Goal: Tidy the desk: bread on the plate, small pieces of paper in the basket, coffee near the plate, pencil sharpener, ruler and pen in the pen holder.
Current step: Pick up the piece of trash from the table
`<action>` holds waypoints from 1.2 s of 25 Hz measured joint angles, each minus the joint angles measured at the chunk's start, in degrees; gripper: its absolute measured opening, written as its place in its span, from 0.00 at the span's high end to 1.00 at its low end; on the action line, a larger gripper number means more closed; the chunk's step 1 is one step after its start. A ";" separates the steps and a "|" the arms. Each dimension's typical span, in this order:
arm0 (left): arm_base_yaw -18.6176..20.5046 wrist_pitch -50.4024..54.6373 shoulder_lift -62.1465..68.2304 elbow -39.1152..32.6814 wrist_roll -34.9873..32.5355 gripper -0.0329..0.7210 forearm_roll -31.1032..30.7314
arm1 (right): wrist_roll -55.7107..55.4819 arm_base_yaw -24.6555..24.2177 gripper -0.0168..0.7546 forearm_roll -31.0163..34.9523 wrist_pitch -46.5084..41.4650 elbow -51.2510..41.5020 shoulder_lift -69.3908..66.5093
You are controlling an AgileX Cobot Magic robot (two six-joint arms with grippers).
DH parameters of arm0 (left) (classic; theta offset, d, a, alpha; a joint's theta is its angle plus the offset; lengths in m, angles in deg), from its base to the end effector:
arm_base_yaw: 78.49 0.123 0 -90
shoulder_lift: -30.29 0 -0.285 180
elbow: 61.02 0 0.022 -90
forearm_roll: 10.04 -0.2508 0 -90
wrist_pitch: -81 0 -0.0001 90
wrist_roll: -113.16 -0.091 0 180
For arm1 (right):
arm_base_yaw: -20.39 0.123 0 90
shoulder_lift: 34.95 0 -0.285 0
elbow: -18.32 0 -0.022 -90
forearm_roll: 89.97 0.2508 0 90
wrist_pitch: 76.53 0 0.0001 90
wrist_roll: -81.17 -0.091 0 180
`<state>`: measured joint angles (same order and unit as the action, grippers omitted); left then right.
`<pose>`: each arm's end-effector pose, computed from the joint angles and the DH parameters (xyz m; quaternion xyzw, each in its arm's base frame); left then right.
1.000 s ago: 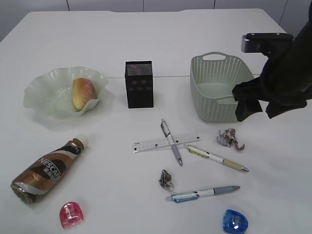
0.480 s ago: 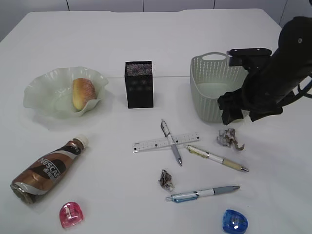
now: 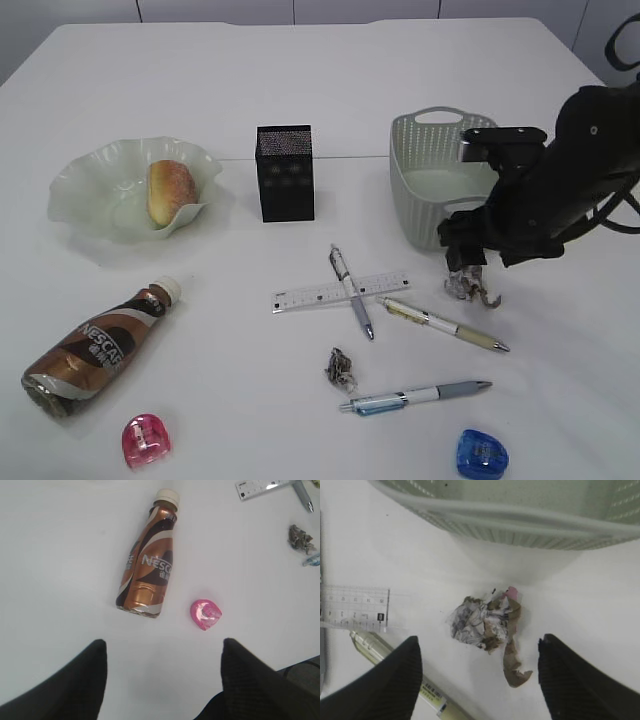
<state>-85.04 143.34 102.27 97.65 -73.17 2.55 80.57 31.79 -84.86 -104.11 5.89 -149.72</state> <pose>0.1977 -0.0404 0.3205 0.0799 0.9688 -0.1061 0.2094 0.3632 0.0771 0.1654 -0.0578 0.9738 0.0514 0.2139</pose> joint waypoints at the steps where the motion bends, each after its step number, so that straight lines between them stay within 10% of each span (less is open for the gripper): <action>1: 0.00 0.00 0.00 0.00 0.00 0.27 0.00 | 0.00 0.00 0.29 0.44 1.35 -0.65 0.00; 30: 0.00 -0.93 0.00 0.00 0.00 0.27 0.00 | 0.00 0.00 0.29 2.40 16.32 -4.77 -5.19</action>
<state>-85.04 142.42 102.27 97.65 -73.17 2.55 80.57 31.79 -82.46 -87.79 1.12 -154.91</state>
